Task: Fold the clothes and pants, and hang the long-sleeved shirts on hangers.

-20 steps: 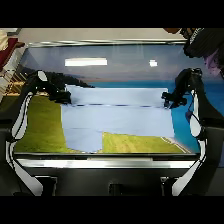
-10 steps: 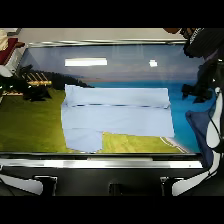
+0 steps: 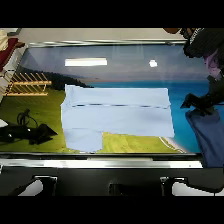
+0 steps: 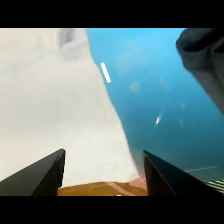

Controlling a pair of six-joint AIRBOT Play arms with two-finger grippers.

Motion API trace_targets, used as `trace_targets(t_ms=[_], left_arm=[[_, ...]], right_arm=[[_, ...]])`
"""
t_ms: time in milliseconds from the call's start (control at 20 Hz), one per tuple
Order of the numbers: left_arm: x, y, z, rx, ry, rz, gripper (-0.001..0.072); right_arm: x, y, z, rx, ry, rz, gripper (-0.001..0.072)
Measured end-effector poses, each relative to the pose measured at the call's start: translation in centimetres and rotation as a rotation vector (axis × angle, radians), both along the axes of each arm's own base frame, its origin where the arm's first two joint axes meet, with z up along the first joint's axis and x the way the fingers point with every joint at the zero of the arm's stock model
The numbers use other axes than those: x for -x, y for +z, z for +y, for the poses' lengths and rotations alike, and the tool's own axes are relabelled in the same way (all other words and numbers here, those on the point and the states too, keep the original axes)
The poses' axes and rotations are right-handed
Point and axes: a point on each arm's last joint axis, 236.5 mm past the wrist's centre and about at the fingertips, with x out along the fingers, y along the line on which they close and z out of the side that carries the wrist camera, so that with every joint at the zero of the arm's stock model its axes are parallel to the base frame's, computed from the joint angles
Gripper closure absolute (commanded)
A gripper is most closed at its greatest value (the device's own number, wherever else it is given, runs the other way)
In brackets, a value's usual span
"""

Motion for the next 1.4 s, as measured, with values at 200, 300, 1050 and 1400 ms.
trace_targets(t_ms=[200, 300, 1050, 1400], left_arm=[[1.7, -1.3, -3.2, 0.09, 0.024, -0.028, 0.0251], [1.9, -1.6, -4.1, 0.11, 0.026, -0.04, 0.0251], [0.5, -4.3, -6.0, 0.021, -0.028, -0.075, 0.0689], [0.2, -4.6, -5.7, 0.007, -0.018, -0.08, 0.0689]], right_arm=[[1.6, 0.4, 1.3, -0.027, 0.004, -0.02, 0.0164], [1.9, 0.8, 1.6, -0.032, 0.005, -0.033, 0.0164], [2.9, 3.3, 1.1, -0.028, -0.01, -0.099, 0.0148], [5.1, 0.9, -1.5, -0.22, -0.15, -0.037, 0.015]])
